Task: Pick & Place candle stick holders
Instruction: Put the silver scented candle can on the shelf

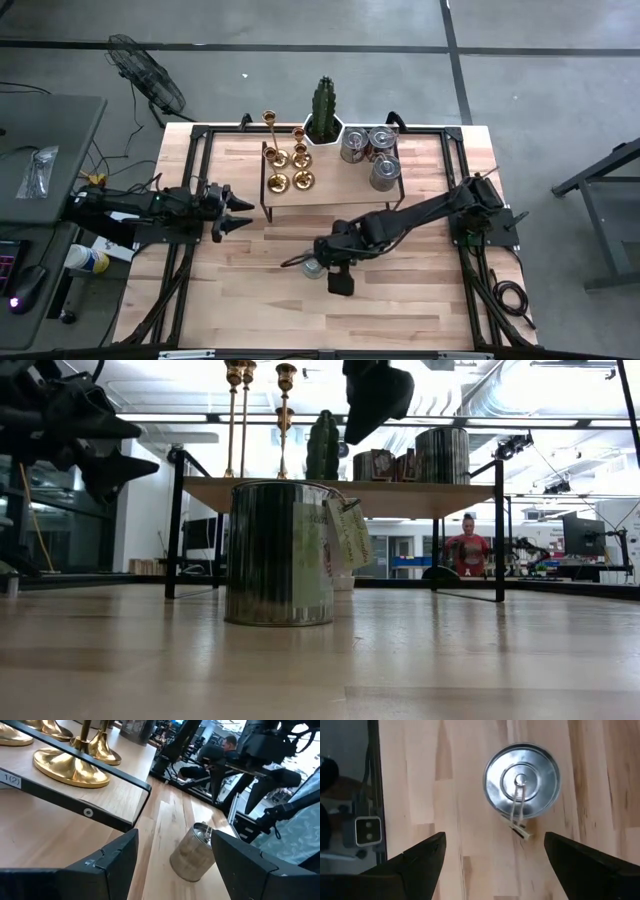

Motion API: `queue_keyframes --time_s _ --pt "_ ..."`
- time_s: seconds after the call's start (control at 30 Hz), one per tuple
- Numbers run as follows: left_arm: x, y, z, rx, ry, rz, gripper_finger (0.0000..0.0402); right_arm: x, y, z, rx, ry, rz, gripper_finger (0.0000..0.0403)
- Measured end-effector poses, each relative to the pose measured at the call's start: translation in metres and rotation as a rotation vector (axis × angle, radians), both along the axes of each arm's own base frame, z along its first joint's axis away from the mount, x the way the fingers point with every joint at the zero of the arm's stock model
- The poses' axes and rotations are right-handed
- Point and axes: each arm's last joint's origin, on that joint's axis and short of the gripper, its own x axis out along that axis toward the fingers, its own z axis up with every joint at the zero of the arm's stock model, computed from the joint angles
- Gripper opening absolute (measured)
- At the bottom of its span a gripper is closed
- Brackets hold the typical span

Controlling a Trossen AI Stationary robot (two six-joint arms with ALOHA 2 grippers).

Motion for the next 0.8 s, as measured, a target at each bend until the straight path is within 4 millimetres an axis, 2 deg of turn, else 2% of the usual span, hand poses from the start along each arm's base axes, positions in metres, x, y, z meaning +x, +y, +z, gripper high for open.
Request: queue_keyframes --time_s 0.17,0.37,0.57,0.8 --pt "0.0 -0.0002 -0.0003 0.003 0.003 -0.006 0.0245 0.0005 0.0003 0.0003 -0.017 -0.015 0.059 0.033" --pt "-0.0001 -0.0005 -0.0004 0.004 0.006 -0.019 0.0246 0.0009 -0.0008 0.0003 -0.049 -0.026 0.051 0.033" --pt "-0.0001 -0.0006 -0.0006 0.004 0.007 -0.02 0.0246 0.0012 -0.0012 0.0003 -0.126 -0.053 0.176 0.033" --pt "-0.0001 -0.0005 -0.0007 0.006 0.008 -0.02 0.0246 0.0018 -0.0034 0.0003 -0.18 -0.063 0.139 0.0332"
